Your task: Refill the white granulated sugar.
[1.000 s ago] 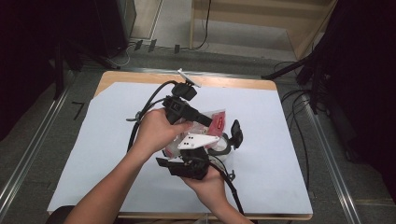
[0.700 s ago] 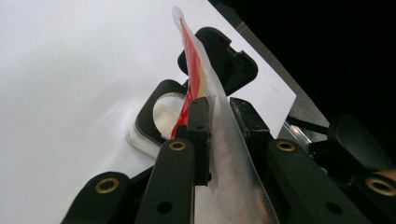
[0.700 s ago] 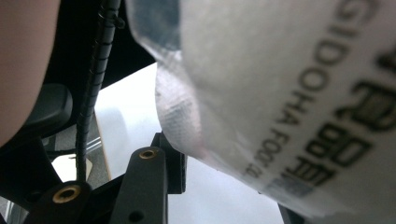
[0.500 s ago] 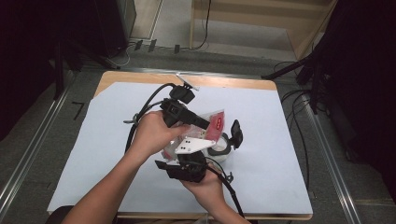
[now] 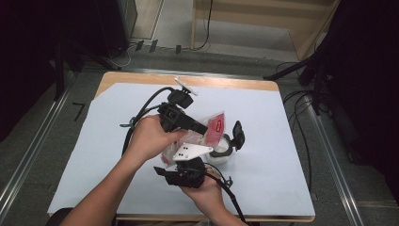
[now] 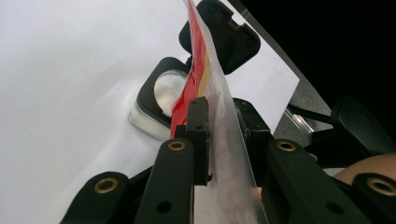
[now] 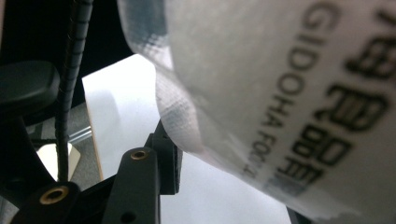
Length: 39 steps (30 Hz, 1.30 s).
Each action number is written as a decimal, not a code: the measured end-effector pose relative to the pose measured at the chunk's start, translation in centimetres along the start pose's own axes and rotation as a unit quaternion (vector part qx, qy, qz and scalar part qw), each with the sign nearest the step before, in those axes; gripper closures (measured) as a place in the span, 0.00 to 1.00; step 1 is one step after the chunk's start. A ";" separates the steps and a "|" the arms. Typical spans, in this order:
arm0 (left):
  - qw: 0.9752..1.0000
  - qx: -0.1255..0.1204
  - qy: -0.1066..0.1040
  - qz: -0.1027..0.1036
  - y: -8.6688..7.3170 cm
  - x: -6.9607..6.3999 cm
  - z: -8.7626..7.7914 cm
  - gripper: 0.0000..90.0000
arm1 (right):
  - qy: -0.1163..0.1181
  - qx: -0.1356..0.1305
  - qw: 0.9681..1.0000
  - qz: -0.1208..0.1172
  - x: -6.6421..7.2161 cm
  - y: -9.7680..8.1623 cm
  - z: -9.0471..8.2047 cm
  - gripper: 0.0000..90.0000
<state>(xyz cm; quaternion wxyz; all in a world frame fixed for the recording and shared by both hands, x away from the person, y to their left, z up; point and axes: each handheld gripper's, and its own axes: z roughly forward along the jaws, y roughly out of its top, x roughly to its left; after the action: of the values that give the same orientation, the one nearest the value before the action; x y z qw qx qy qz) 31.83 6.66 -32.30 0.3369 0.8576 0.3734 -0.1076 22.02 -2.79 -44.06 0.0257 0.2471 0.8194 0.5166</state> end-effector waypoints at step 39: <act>0.999 0.027 -0.003 0.018 -1.1 0.3 -0.1 0.87 | 0.008 -0.006 1.000 -0.023 0.3 -2.3 1.2 0.65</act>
<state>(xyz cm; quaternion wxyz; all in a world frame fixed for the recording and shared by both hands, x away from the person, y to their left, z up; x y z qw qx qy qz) 31.24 7.44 -32.87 0.3170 0.8726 0.3536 -0.1141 21.31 -2.43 -46.52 0.0325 0.2238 0.8221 0.5226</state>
